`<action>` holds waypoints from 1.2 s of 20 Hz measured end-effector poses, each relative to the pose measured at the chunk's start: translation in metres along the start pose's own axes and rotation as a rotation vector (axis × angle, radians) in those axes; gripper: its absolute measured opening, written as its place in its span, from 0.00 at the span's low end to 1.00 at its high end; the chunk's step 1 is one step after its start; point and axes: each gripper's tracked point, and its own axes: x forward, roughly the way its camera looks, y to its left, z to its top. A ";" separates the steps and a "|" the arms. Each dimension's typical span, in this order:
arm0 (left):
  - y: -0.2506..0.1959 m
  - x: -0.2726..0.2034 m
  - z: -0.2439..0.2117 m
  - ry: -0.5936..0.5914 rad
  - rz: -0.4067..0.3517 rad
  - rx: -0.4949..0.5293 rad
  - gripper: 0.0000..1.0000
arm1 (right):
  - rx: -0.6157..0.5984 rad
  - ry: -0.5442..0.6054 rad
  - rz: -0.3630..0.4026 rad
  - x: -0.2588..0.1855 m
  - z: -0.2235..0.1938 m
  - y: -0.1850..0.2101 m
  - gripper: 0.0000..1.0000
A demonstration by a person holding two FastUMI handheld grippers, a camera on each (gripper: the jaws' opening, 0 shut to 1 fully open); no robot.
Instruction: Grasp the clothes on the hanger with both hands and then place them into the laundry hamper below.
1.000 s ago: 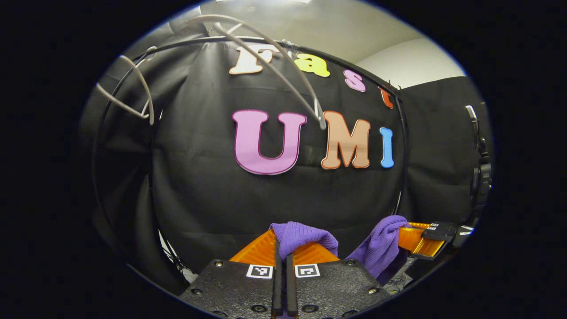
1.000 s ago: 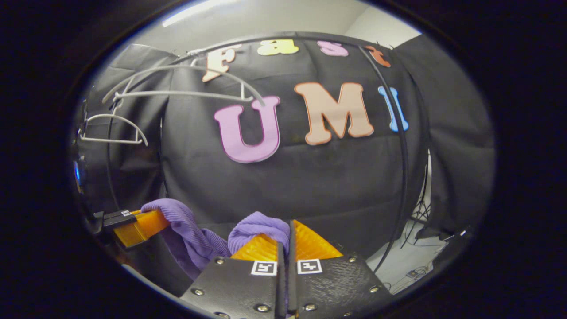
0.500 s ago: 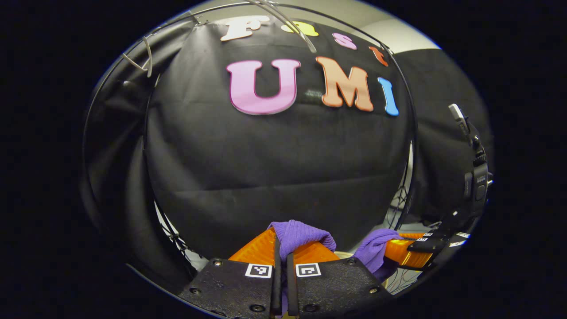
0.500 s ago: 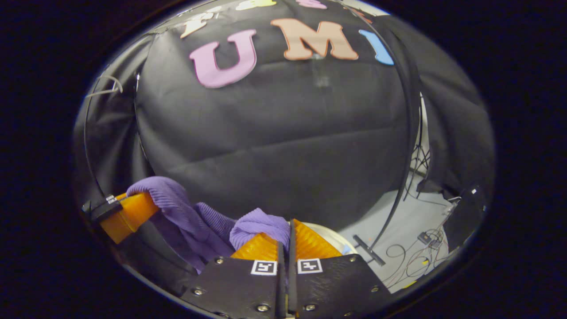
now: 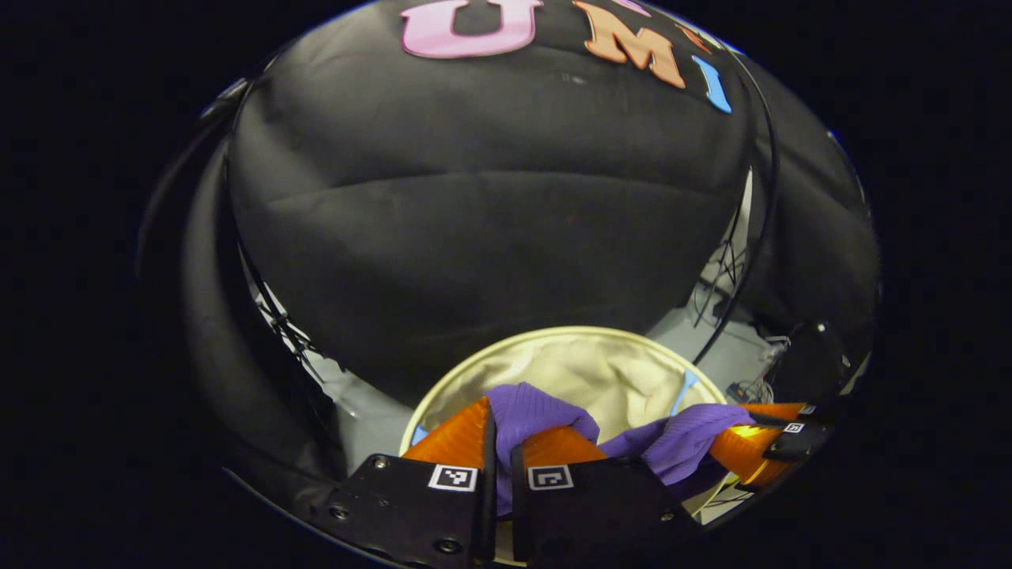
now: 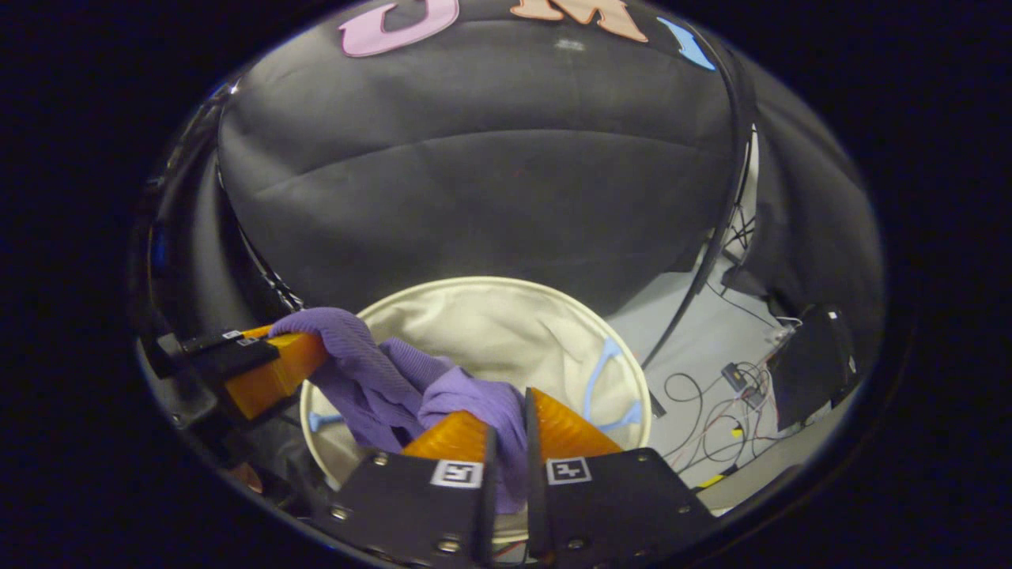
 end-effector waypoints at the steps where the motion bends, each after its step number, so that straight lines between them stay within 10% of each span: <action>1: -0.007 0.007 -0.015 0.059 -0.044 0.014 0.10 | 0.004 0.000 -0.017 0.000 0.000 -0.003 0.34; 4: -0.008 0.004 -0.047 0.167 -0.076 0.013 0.77 | 0.005 -0.028 -0.061 -0.013 0.008 -0.011 0.95; 5: -0.002 0.000 -0.039 0.146 -0.060 0.012 1.00 | 0.008 -0.040 -0.082 -0.021 0.014 -0.014 0.97; 24: 0.054 -0.136 0.134 -0.235 0.022 -0.001 0.97 | 0.112 -0.354 -0.033 -0.164 0.134 0.011 0.99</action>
